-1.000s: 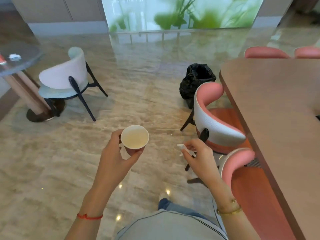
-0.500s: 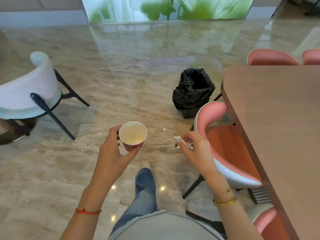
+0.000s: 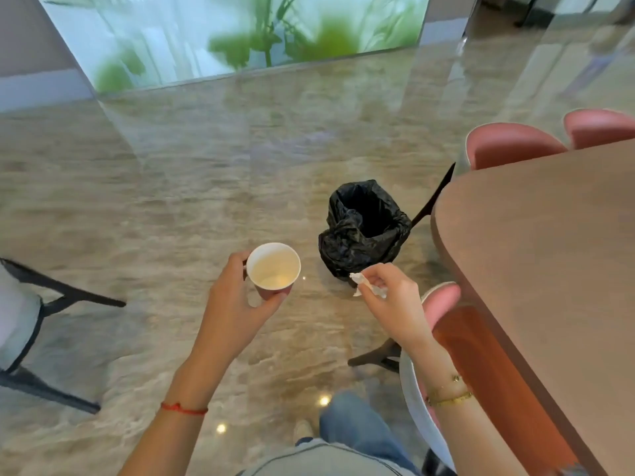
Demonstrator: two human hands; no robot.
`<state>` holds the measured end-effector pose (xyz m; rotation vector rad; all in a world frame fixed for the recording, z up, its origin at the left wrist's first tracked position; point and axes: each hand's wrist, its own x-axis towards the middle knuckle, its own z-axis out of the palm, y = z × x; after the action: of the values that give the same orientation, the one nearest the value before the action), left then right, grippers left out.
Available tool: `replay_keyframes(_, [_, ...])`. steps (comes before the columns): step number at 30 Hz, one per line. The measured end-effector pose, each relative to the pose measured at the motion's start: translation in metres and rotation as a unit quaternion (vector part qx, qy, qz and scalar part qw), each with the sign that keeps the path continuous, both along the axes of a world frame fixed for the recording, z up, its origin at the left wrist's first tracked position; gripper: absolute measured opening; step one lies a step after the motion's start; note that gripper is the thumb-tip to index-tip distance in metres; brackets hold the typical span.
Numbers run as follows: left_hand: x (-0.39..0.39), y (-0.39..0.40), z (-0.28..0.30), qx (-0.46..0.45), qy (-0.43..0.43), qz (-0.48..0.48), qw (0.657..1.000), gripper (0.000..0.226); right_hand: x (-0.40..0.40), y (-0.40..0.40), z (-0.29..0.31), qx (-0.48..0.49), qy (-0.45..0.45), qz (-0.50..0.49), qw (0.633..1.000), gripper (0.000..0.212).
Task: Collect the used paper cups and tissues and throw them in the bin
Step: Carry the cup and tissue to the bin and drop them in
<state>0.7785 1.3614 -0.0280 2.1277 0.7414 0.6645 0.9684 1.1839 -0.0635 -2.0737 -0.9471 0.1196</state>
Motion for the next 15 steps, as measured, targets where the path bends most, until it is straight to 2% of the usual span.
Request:
replay_keyframes(8, [0.152,0.109,-0.043,-0.028,0.024,-0.048,0.998,0.065,0.127,0.086,-0.047,-0.036,0.041,-0.065,0.996,0.008])
replay_keyframes(15, [0.328,0.191,-0.077,-0.043,0.053,-0.063,0.996,0.069,0.281,0.160,-0.074,-0.072,0.060,-0.109,0.990,0.006])
